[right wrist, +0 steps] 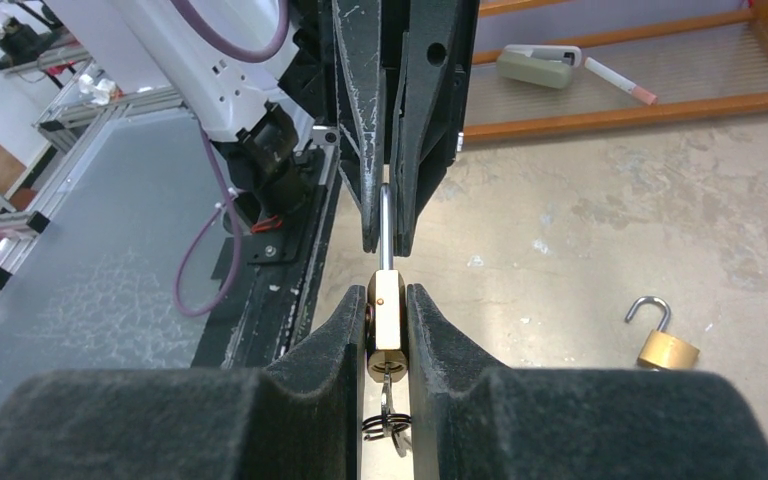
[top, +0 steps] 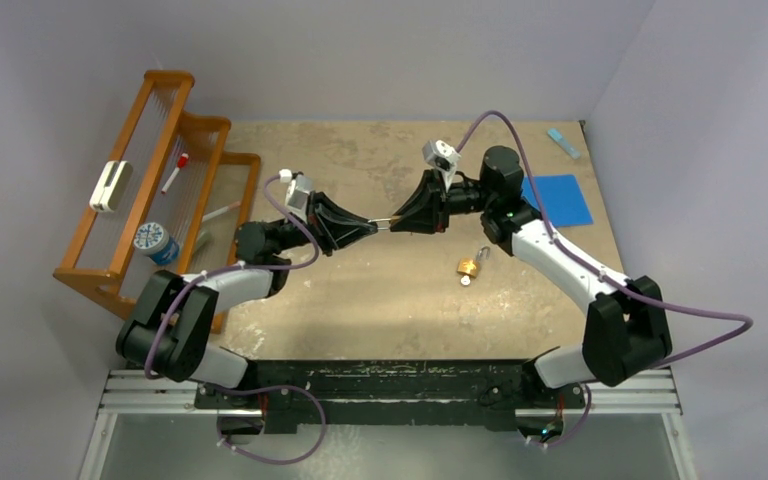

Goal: Lock with the key
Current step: Lock the lock, then place the lock at the center of the board.

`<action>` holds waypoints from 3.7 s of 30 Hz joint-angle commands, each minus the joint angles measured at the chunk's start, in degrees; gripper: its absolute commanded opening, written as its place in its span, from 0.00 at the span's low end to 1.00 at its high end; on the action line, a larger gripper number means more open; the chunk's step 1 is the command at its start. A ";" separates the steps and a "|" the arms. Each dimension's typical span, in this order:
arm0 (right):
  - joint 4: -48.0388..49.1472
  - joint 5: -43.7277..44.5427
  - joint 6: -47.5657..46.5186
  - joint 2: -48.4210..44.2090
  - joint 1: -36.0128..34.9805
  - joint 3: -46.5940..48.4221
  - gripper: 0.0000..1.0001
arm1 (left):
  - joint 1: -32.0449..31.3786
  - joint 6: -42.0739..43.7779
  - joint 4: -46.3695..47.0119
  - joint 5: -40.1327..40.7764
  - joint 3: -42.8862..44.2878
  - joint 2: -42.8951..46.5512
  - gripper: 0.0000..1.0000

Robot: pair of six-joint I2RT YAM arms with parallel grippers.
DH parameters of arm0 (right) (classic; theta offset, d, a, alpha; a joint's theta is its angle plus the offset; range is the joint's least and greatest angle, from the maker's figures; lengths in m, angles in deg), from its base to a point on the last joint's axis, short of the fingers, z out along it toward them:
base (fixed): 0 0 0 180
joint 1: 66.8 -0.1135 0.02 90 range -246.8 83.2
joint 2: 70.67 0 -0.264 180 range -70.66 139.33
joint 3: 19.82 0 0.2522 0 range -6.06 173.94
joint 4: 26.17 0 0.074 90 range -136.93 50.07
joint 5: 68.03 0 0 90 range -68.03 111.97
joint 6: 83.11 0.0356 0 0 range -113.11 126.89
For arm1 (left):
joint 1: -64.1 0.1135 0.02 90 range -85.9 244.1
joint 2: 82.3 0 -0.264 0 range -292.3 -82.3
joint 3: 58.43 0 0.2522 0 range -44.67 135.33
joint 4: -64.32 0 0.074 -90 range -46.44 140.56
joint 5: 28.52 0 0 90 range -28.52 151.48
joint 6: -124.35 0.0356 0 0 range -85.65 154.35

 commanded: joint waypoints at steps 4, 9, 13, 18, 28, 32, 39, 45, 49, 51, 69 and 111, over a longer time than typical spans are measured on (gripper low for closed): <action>-0.45 4.47 -4.08 -2.69 -5.53 -0.13 0.00 | -5.06 10.36 -11.79 6.67 2.77 4.16 0.00; -2.22 6.11 -5.17 -3.20 -5.45 -0.63 0.00 | -5.07 12.46 -14.45 8.21 2.70 5.86 0.00; -2.24 7.43 -5.52 -4.44 -4.29 -1.31 0.22 | -4.71 13.19 -16.21 10.96 2.62 7.05 0.00; 10.23 7.77 3.87 -8.45 1.94 -7.36 0.48 | -3.79 14.57 -18.98 12.75 2.83 9.37 0.00; 12.97 13.92 6.11 -12.65 5.58 -13.09 0.72 | -2.64 13.89 -17.81 13.45 2.08 11.61 0.00; 15.92 11.88 7.61 -11.55 5.62 -14.64 0.70 | -1.94 12.97 -16.47 13.92 1.73 11.67 0.00; 19.73 8.99 9.24 -9.65 5.57 -15.45 0.64 | -1.34 10.97 -13.35 14.08 1.25 11.12 0.00; 22.88 8.41 10.58 -8.52 5.62 -15.26 0.63 | -1.21 10.43 -12.55 13.38 0.99 11.02 0.00; 23.00 11.97 9.45 -9.65 5.71 -15.59 0.67 | -1.12 10.45 -12.58 13.04 1.12 10.78 0.00; 22.54 14.39 8.09 -10.42 5.71 -15.99 0.69 | -1.04 10.46 -12.48 12.82 1.02 10.76 0.00; 27.03 13.03 10.45 -8.47 6.05 -15.03 0.00 | -0.26 9.04 -9.91 11.38 0.76 10.00 0.00; -4.08 66.42 5.08 16.70 5.43 9.04 0.00 | -5.47 37.12 -81.56 71.39 39.39 -18.01 0.00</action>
